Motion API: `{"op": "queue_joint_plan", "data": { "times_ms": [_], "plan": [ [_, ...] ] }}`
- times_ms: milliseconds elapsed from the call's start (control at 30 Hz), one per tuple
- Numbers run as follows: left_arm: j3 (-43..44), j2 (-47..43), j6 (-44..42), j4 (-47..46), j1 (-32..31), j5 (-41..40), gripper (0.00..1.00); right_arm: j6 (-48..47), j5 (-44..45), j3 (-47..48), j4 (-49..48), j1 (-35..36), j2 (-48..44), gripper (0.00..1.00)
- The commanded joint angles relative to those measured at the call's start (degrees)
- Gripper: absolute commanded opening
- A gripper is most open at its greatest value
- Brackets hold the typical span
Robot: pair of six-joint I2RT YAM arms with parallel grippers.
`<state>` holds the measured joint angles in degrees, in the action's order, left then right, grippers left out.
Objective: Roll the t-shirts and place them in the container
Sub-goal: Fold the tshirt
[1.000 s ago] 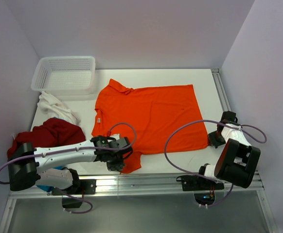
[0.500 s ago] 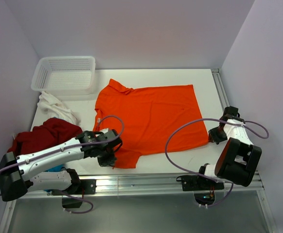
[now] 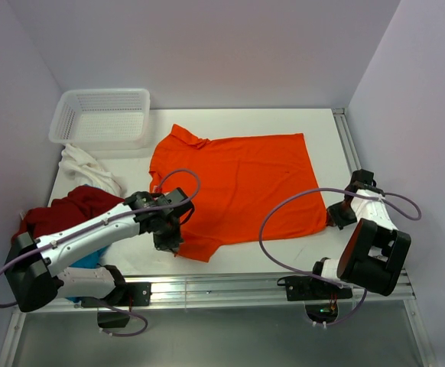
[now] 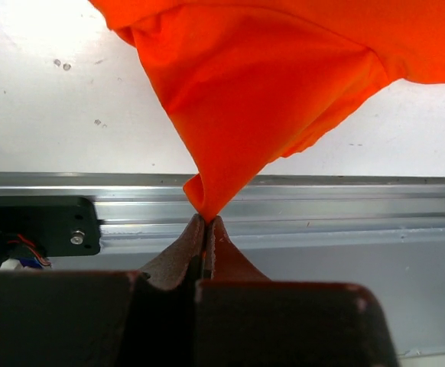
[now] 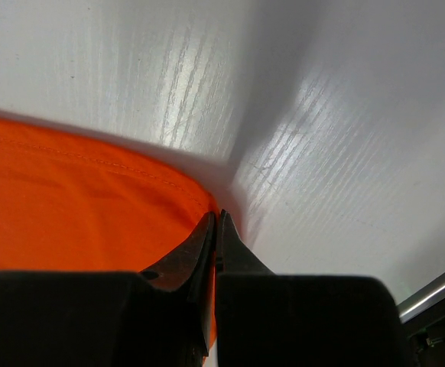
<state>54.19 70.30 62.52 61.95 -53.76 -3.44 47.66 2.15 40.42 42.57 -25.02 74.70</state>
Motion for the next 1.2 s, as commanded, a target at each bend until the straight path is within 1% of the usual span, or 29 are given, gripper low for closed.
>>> {"op": "queue_joint_plan", "data": {
  "times_ms": [0,100,233,467,700,833,900,1033,1167],
  "plan": [
    [2.6,-0.2,-5.6,-0.9,2.9,3.0,0.0,-0.6,1.4,-0.1,0.6,-0.2,-1.6,0.0],
    [3.5,0.4,-7.1,0.2,4.4,4.3,0.0,-1.2,1.7,1.4,1.1,-0.2,-0.3,0.0],
    [5.6,1.6,-7.8,1.7,4.7,4.3,0.0,-2.2,1.9,3.6,2.3,-0.2,2.8,0.0],
    [6.0,-0.7,-4.2,1.2,4.7,4.1,0.0,-2.9,-0.1,4.7,1.8,-0.2,2.6,0.0],
    [6.8,-3.2,-1.8,1.3,4.7,3.8,0.0,-3.0,-0.3,8.1,4.2,-0.1,3.2,0.0],
    [10.4,-2.3,-2.1,3.3,4.7,3.7,0.0,-3.2,0.3,10.3,5.8,-0.1,4.1,0.0],
    [12.9,-1.1,-2.6,4.5,4.8,3.8,0.0,-3.4,0.2,10.5,6.1,0.0,4.5,0.0],
    [17.0,1.6,-5.0,6.2,5.1,0.9,0.0,-3.0,0.1,9.8,5.8,-0.1,4.6,0.0],
    [19.9,3.3,-6.4,7.3,6.5,0.9,0.0,-2.7,0.2,10.2,5.6,0.0,5.0,0.0]
  ]
}}
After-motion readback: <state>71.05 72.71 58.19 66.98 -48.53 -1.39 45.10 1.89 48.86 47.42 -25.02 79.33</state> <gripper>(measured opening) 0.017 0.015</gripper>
